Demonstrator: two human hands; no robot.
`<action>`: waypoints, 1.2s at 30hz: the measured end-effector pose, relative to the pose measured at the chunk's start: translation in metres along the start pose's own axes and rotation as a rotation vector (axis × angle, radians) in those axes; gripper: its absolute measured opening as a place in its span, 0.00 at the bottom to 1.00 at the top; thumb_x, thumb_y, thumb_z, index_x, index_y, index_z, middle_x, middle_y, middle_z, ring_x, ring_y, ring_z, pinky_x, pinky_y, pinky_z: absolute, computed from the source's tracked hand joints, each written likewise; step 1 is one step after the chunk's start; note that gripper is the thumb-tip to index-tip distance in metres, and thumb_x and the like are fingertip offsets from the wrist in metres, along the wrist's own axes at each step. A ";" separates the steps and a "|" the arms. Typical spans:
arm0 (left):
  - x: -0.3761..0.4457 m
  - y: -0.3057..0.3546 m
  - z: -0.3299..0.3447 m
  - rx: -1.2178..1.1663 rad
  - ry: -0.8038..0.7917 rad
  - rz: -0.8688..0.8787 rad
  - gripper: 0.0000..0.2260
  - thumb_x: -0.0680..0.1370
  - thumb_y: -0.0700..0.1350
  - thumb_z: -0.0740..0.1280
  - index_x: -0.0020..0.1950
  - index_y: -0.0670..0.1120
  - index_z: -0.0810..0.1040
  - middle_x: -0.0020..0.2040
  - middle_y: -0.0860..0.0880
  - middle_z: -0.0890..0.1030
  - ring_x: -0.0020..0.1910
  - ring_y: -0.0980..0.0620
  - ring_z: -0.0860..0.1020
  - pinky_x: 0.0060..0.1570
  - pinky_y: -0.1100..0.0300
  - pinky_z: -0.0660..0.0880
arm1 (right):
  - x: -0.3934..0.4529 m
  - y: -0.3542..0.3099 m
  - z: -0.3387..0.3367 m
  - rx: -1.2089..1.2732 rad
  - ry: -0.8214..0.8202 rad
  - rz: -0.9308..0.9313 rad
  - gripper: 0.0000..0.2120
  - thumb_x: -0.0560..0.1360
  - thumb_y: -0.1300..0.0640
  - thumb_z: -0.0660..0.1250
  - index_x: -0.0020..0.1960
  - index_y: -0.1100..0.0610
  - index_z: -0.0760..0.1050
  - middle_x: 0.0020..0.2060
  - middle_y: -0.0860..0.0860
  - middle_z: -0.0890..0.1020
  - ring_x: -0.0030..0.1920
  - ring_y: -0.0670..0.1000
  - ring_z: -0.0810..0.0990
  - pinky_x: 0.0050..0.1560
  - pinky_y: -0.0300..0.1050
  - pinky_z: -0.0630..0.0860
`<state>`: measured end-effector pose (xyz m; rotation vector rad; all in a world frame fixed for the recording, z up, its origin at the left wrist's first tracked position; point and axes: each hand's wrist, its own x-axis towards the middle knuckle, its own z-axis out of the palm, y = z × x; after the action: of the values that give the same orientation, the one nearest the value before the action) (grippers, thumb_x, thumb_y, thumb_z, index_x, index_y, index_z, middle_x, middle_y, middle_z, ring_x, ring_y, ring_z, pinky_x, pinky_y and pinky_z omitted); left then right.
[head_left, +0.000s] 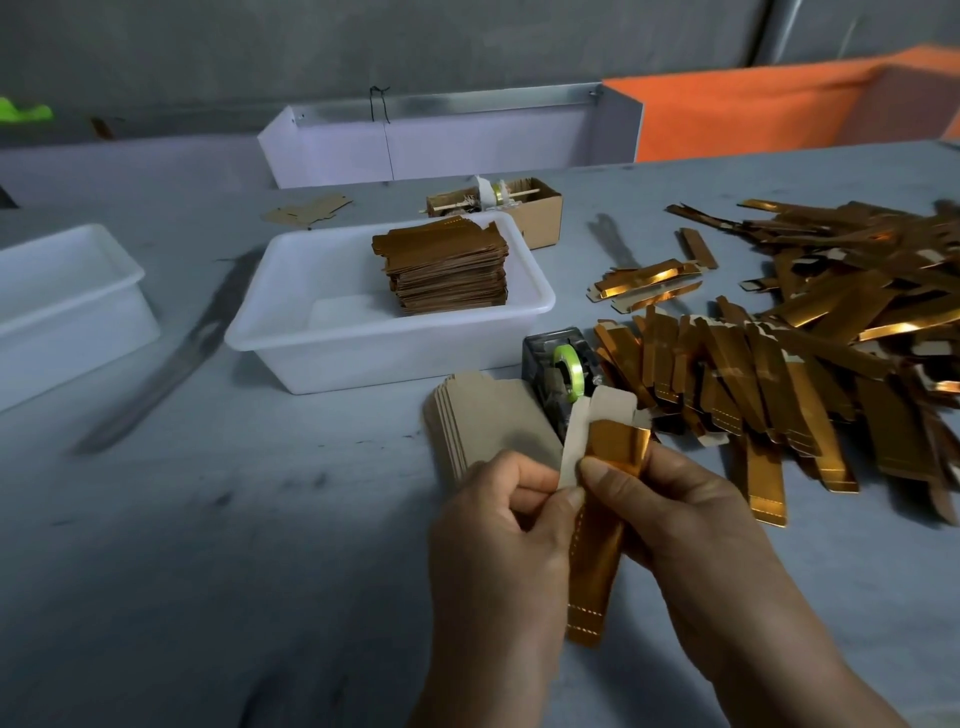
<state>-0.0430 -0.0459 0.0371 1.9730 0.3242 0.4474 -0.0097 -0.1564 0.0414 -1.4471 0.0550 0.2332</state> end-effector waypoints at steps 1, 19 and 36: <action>-0.001 0.002 0.000 0.078 0.030 0.053 0.06 0.73 0.47 0.73 0.38 0.53 0.78 0.36 0.55 0.79 0.37 0.58 0.79 0.34 0.65 0.77 | 0.000 -0.001 0.000 0.016 -0.011 0.002 0.05 0.65 0.52 0.68 0.39 0.51 0.82 0.37 0.51 0.85 0.37 0.48 0.84 0.32 0.35 0.78; -0.008 0.003 0.015 0.185 -0.131 -0.029 0.04 0.76 0.45 0.68 0.48 0.55 0.76 0.50 0.56 0.75 0.44 0.54 0.80 0.38 0.65 0.78 | 0.005 0.001 -0.005 0.078 0.053 0.036 0.10 0.65 0.51 0.67 0.43 0.55 0.81 0.37 0.58 0.83 0.36 0.48 0.82 0.31 0.35 0.77; 0.033 -0.014 -0.003 -0.407 0.047 -0.393 0.06 0.78 0.43 0.66 0.42 0.48 0.79 0.37 0.47 0.81 0.38 0.49 0.79 0.41 0.53 0.78 | 0.056 -0.007 -0.034 -0.604 0.120 -0.111 0.06 0.74 0.47 0.65 0.39 0.45 0.75 0.38 0.42 0.79 0.40 0.42 0.75 0.34 0.37 0.68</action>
<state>-0.0157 -0.0238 0.0315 1.4608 0.5884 0.2784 0.0496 -0.1835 0.0344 -2.0586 0.0002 0.0694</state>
